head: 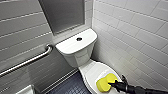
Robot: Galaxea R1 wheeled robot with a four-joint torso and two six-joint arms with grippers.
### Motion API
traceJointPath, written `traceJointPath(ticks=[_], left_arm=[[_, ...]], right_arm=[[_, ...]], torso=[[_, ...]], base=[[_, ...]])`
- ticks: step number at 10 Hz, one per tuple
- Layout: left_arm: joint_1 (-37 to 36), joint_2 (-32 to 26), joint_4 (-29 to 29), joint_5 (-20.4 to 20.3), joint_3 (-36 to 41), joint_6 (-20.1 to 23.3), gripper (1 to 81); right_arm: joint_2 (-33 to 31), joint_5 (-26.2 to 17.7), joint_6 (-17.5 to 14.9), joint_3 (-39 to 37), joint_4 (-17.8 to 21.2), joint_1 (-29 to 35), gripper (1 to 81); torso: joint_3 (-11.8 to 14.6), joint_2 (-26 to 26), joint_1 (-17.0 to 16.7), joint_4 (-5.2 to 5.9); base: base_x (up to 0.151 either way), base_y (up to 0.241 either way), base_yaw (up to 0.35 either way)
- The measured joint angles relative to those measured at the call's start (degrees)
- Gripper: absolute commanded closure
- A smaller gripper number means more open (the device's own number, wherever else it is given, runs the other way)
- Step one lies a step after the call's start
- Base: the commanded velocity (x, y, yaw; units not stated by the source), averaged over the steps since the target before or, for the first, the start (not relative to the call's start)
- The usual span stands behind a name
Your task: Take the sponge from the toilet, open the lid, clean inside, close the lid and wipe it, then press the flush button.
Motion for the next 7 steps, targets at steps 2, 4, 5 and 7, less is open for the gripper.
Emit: traceJointPath(ticks=[2,4,5,7], left_arm=[[0.00,0.13,0.00,0.00,0.00,0.00,1.0],[0.00,0.11,-0.02,0.00,-0.33,0.00,1.0],[0.00,0.11,-0.05,-0.02,-0.54,0.00,1.0],[0.00,0.11,-0.05,-0.02,-0.55,0.00,1.0]], right_arm=[[4.12,-4.11,0.02,-6.41,0.17,3.21,81.1],[8.45,-8.12,0.10,-12.35,0.24,6.53,81.1],[10.91,-10.18,0.18,-15.63,0.22,8.61,81.1],[15.15,-12.08,0.22,-20.89,0.17,12.32,81.1]], torso=[[-0.02,0.00,0.00,0.00],[-0.02,0.00,0.00,0.00],[-0.02,0.00,0.00,0.00],[-0.02,0.02,0.00,0.00]], base=[[0.000,0.000,0.000],[0.000,0.000,0.000],[0.000,0.000,0.000],[0.000,0.000,0.000]])
